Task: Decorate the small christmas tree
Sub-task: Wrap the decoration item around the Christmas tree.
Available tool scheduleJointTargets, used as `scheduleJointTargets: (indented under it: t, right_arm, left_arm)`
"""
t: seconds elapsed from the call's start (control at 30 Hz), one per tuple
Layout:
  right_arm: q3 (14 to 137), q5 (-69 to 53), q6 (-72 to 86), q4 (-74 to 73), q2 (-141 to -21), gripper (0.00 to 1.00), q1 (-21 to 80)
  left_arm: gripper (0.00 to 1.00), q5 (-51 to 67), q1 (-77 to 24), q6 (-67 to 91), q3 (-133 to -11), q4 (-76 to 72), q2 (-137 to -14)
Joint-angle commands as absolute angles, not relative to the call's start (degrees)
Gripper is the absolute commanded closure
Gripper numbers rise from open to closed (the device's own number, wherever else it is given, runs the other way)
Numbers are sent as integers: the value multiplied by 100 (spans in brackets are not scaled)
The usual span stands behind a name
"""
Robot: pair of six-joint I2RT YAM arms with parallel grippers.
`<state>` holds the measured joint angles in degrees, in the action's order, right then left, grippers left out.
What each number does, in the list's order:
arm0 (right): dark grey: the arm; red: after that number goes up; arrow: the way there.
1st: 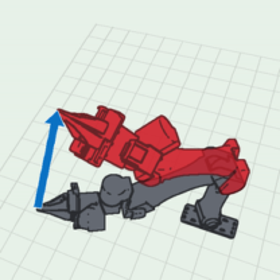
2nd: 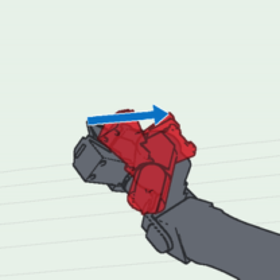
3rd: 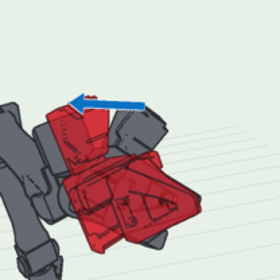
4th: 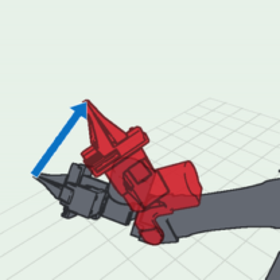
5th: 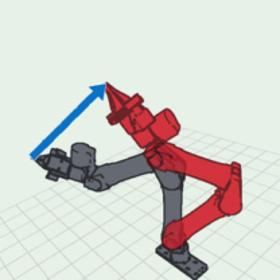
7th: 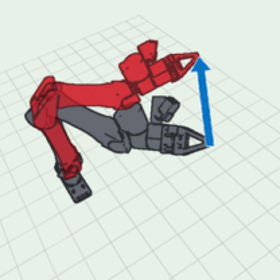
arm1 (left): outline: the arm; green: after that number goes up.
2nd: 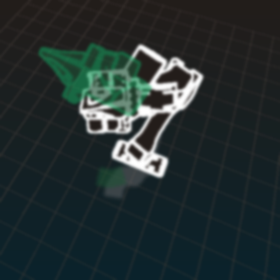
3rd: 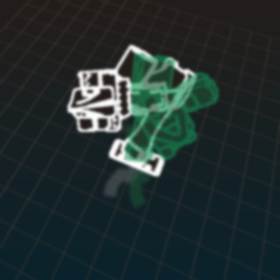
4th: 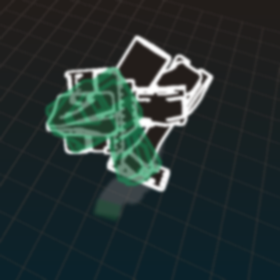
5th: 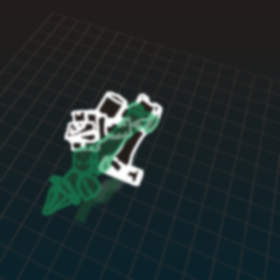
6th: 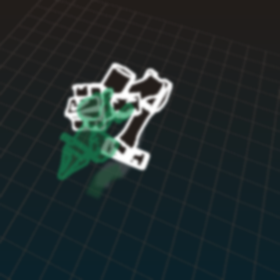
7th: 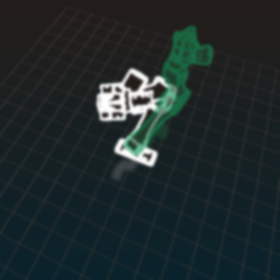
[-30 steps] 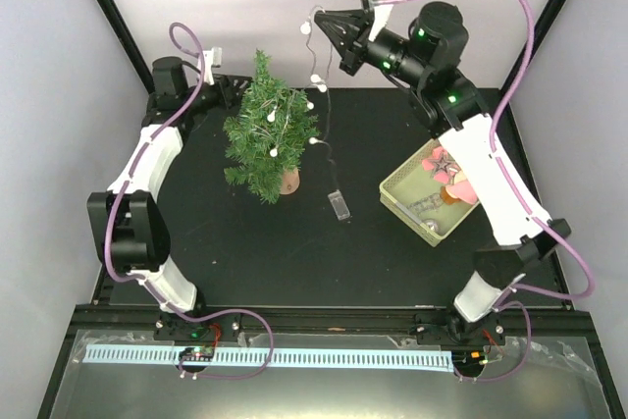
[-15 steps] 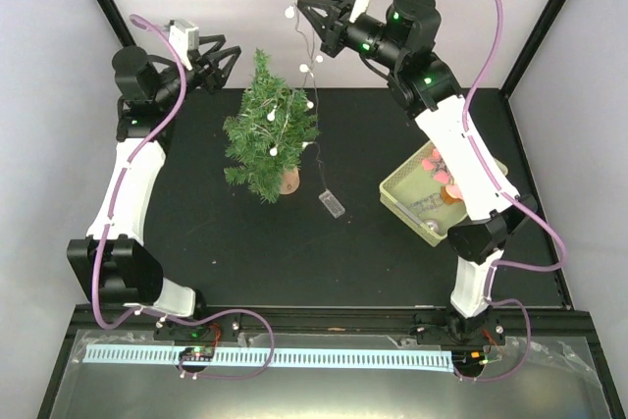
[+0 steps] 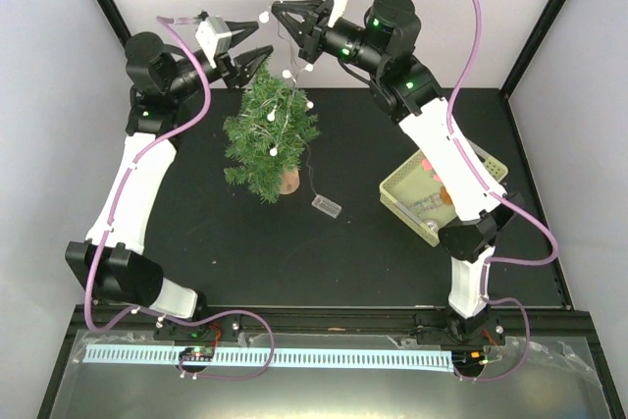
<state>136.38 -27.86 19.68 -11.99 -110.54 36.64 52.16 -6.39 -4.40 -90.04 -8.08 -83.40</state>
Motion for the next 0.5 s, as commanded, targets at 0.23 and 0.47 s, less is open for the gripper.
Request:
scheduleJointTargets:
  t: [0.23,0.47]
  right_arm:
    - [13803,-2733,1969,-1092,-11004,99,3787]
    - [13782,-2790,1978,-1082,-10962,99,3799]
  left_arm:
    - [51,5251,-969,-1060,-9945,-371,-8863]
    - [62,5058,-1087,-1204,-10183,-172,-9046]
